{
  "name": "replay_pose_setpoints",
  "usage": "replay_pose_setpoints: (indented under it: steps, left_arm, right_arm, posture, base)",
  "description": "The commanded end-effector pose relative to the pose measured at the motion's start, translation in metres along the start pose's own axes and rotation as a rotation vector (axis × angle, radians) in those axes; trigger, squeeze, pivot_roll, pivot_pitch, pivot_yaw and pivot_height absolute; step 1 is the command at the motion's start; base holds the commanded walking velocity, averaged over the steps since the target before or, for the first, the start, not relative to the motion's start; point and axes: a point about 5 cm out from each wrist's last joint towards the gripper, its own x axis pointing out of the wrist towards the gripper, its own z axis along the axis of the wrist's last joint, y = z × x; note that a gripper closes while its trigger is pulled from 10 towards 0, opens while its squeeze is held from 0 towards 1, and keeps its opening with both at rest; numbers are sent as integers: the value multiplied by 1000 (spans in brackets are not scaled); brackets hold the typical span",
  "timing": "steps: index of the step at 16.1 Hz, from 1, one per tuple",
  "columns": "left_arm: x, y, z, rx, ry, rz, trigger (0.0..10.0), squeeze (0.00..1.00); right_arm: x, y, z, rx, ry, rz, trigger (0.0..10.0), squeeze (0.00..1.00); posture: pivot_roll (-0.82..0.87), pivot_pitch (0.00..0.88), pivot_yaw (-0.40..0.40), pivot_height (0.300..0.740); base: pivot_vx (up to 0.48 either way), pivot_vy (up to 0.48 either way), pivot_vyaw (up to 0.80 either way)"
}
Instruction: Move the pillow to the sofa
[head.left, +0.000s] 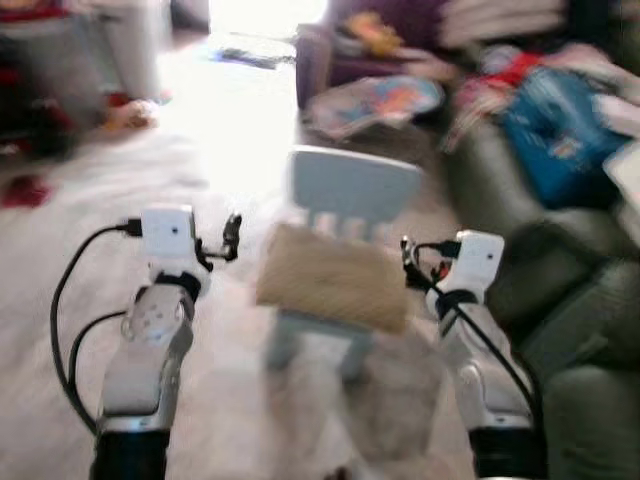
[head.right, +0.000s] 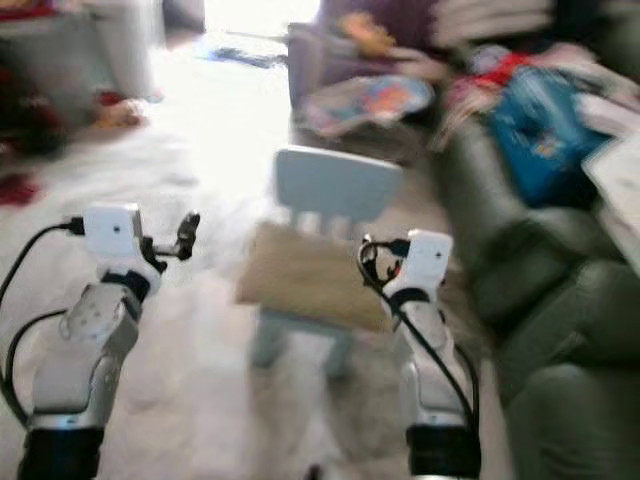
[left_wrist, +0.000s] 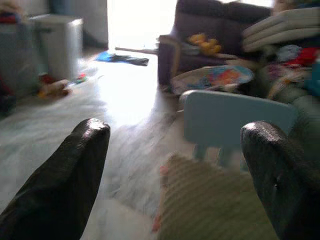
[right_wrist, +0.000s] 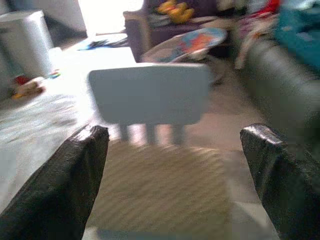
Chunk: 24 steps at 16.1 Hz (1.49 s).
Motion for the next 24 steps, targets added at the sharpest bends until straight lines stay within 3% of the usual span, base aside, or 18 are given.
replay_pose_setpoints:
  steps: [1, 12, 16, 19, 24]
  left_arm:
    - [1, -5, 5, 11, -18, -26, 10000, 0]
    - [2, -5, 3, 1, -4, -24, 10000, 0]
    - [3, -8, 3, -11, -1, -24, 10000, 0]
    - [5, -8, 2, -13, 9, -12, 10000, 0]
    - [6, -1, 3, -9, 4, 58, 10000, 0]
  right_arm:
    - [1, -3, 2, 6, -4, -15, 10000, 0]
    - [1, -3, -2, -7, 10, -17, 10000, 0]
    - [3, -2, -2, -9, 17, -16, 10000, 0]
    - [4, -2, -2, -9, 20, -20, 10000, 0]
    - [4, 0, -1, -3, 11, -15, 10000, 0]
  posture:
    - [13, 0, -72, 740]
    - [14, 0, -71, 740]
    - [15, 0, -73, 740]
    - [14, 0, -73, 740]
    - [13, 0, -73, 740]
  base:
    - [480, 0, 0]
    - [455, 0, 0]
    - [0, 0, 0]
    - [0, 0, -800]
    - [0, 0, -163]
